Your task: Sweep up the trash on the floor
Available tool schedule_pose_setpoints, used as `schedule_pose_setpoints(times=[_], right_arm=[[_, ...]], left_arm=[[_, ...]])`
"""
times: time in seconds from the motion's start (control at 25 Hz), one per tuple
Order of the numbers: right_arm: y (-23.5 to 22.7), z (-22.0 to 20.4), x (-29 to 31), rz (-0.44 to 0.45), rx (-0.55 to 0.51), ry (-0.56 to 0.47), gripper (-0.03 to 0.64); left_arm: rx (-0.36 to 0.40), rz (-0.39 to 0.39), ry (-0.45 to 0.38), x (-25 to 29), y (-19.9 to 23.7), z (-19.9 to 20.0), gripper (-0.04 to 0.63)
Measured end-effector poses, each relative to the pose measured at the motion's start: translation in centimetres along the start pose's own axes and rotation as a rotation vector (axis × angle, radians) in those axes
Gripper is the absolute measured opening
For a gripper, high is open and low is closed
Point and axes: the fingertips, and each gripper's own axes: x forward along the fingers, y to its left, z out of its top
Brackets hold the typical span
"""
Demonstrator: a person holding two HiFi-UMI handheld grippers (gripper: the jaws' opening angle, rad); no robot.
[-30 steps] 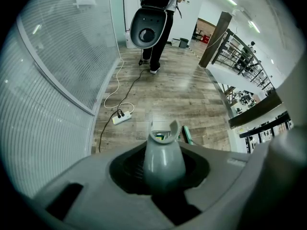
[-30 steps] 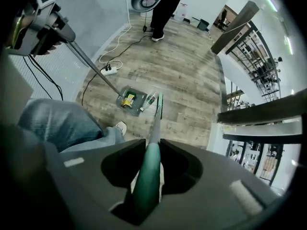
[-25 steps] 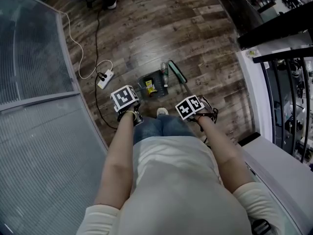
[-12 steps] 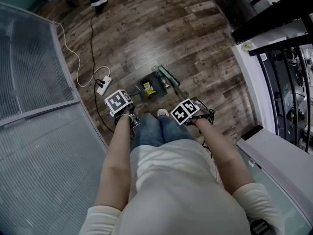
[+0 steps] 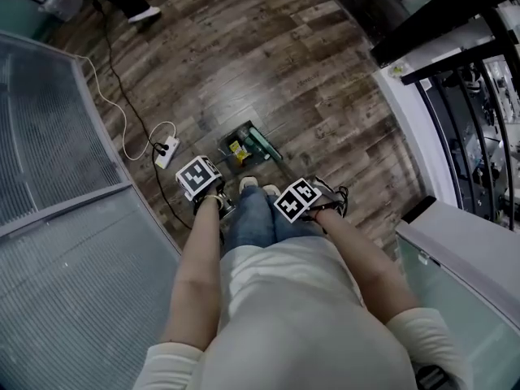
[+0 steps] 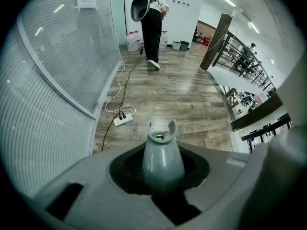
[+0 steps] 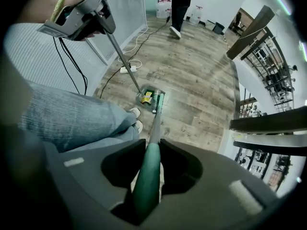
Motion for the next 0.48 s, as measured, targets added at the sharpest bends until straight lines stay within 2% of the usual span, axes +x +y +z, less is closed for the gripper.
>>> schedule_pose_setpoints(times=[0.48], right_arm=[[4.0, 2.5, -2.3, -0.006, 0.026, 0.013, 0.101]], left_arm=[[0.002, -0.028, 0.020, -0.1, 1.8, 1.3, 0.089]])
